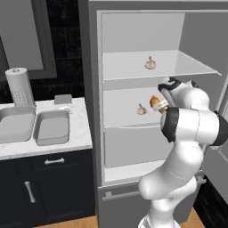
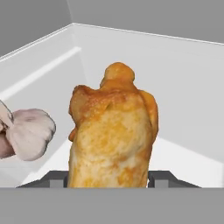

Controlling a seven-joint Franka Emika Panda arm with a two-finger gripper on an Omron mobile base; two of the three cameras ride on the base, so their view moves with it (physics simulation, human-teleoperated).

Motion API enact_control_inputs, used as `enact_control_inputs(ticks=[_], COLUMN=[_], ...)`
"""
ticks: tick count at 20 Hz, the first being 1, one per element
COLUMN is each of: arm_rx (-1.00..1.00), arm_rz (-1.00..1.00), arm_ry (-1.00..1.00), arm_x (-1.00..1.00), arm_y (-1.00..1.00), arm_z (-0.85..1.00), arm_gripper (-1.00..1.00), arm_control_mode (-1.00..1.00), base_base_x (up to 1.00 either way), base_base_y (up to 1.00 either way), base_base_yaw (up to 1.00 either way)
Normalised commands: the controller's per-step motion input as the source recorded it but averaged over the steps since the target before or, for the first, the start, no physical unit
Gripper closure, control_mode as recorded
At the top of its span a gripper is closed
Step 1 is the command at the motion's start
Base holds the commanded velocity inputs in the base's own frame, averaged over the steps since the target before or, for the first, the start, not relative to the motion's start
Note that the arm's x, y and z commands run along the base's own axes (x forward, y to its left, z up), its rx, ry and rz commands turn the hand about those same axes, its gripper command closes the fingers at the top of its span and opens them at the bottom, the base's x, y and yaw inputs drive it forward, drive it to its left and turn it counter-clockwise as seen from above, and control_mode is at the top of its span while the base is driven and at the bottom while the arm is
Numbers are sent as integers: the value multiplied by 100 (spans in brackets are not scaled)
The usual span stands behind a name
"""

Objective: Place one garlic and one chicken drumstick in each tupperware on the nearby counter, to pack two identical lunches.

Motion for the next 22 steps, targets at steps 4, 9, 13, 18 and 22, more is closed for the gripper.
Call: enact_control_inputs(ticks=[4, 9, 13, 18, 22], arm_rx=[0, -2, -4, -5, -6], arm_rz=[-2, -3, -3, -6, -11], arm_ry=[-4, -2, 0, 0, 0], arm_x=[-58, -54, -64, -75, -89], arm_y=[0, 0, 0, 0, 0], arm_z=[39, 55, 62, 55, 26], arm_gripper=[100, 100, 100, 100, 100], arm_control_mode=[-100, -100, -100, -100, -100], base_base_x=[0, 0, 0, 0, 0], base_base_y=[0, 0, 0, 0, 0], base_base_yaw=[0, 0, 0, 0, 0])
